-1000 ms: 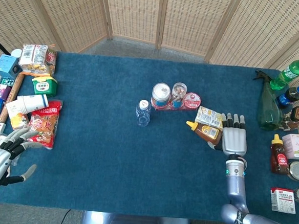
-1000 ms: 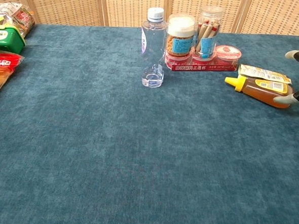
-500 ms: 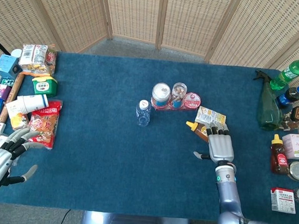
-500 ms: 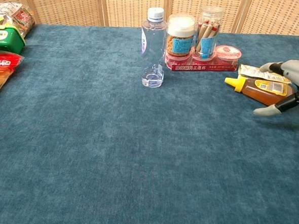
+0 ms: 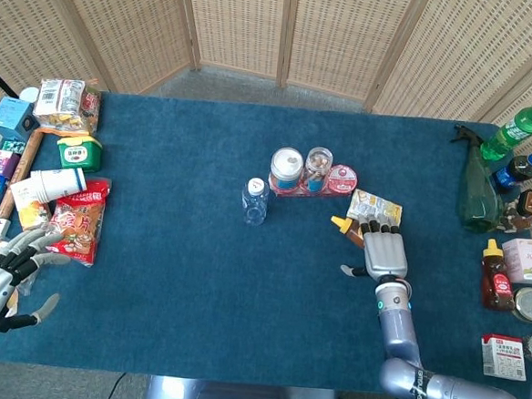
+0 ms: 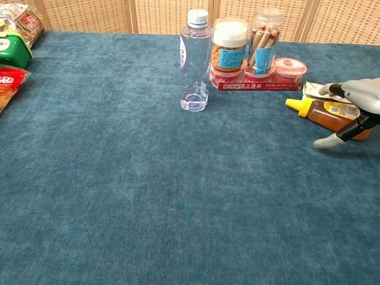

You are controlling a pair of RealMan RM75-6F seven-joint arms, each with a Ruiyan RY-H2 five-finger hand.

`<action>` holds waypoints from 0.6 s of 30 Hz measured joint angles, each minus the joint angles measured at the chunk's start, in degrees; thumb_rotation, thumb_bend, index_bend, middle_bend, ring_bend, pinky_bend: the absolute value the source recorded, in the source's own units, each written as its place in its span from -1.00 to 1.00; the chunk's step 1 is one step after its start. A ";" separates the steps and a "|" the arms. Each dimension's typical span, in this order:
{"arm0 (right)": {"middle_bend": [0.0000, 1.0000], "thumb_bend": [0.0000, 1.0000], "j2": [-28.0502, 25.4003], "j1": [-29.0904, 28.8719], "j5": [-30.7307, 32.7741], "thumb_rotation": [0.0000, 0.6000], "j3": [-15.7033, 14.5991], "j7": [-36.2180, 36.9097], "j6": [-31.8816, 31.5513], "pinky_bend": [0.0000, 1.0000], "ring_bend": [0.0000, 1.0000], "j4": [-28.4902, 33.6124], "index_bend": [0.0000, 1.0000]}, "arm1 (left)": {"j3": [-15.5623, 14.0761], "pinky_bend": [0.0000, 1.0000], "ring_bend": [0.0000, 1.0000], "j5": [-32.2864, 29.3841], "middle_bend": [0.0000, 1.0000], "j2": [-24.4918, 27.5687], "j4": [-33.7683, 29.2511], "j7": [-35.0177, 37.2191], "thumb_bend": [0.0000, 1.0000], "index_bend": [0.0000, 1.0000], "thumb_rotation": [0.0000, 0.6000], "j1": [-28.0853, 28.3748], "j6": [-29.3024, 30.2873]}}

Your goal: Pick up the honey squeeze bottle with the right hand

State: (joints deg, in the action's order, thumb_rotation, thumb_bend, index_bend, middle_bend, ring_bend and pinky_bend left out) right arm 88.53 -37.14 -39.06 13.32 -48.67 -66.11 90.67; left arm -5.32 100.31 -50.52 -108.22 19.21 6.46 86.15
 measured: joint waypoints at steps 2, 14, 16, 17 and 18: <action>-0.39 -1.00 0.01 -0.22 0.04 0.74 -0.05 0.63 0.32 0.12 -0.39 -0.58 -1.00 | 0.00 -1.00 -1.00 0.17 -0.69 0.03 -0.10 -0.10 -0.13 -0.43 1.00 -0.02 0.14; 0.39 -1.00 -1.37 -1.04 2.53 1.00 -0.49 3.64 2.52 1.00 0.51 -1.56 -0.26 | 0.04 -1.00 -1.00 0.34 -0.69 0.02 -0.10 -0.26 -0.13 -0.43 1.00 -0.17 0.48; 0.49 -1.00 -1.96 -1.05 2.79 1.00 -0.74 3.75 2.45 1.00 0.63 -1.07 -0.19 | 0.06 -1.00 -1.00 0.49 -0.69 0.04 -0.14 -0.34 -0.13 -0.43 1.00 -0.12 0.49; 0.54 -1.00 -2.23 -1.04 2.86 1.00 -0.81 3.78 2.36 1.00 0.74 -0.78 -0.14 | 0.10 -1.00 -1.00 0.51 -0.69 0.04 -0.16 -0.42 -0.13 -0.43 1.00 -0.10 0.52; 0.59 -1.00 -2.63 -1.00 2.89 1.00 -0.87 3.94 2.23 1.00 0.83 -0.31 -0.10 | 0.12 -1.00 -1.00 0.51 -0.69 0.01 -0.17 -0.43 -0.13 -0.43 1.00 -0.09 0.52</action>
State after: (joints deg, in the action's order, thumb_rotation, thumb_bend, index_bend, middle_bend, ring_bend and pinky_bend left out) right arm 85.90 -38.14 -36.17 12.45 -44.73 -63.88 90.36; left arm -5.20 100.82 -50.51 -108.39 18.78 6.38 86.68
